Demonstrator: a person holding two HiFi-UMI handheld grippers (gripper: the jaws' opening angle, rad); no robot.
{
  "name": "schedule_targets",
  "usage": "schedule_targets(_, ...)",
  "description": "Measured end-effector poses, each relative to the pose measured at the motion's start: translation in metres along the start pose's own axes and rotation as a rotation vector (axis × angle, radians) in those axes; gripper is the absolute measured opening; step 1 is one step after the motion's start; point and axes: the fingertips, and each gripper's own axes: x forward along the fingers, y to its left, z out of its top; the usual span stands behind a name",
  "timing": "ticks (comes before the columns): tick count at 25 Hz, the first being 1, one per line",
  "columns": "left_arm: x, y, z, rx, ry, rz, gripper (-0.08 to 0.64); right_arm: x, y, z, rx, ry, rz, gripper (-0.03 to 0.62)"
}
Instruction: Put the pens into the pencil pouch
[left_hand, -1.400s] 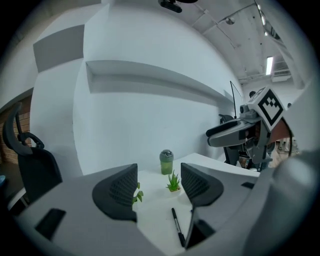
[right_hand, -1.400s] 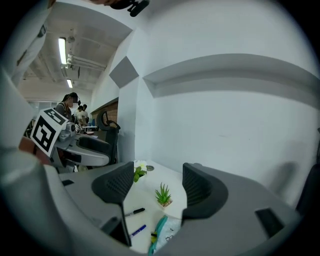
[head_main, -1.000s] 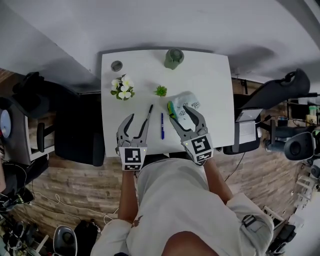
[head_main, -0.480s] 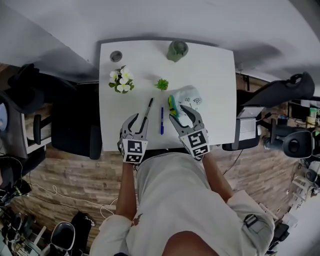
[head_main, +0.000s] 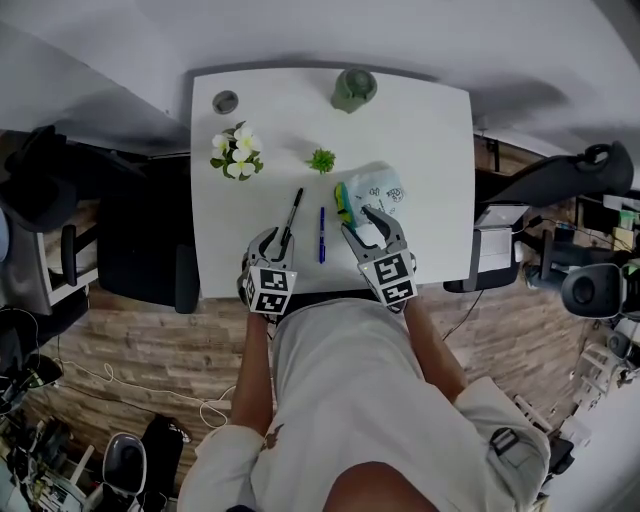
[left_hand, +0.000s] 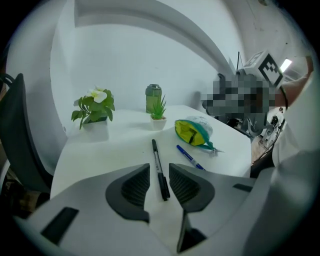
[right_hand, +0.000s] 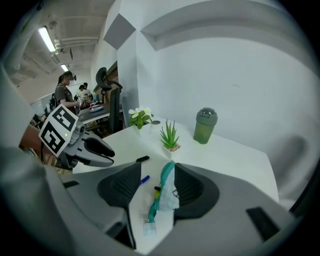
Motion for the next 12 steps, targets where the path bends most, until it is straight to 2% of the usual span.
schedule_targets(10,0.019,-0.007,-0.035,-0.029,0.109,-0.015,0.075,0.015,-0.009,-0.024,0.015,0.066,-0.020,0.208)
schedule_targets(12,0.020,-0.009,-0.037,-0.024,0.114,-0.021,0.041,0.020,-0.012,-0.029,0.008,0.088,-0.030,0.207)
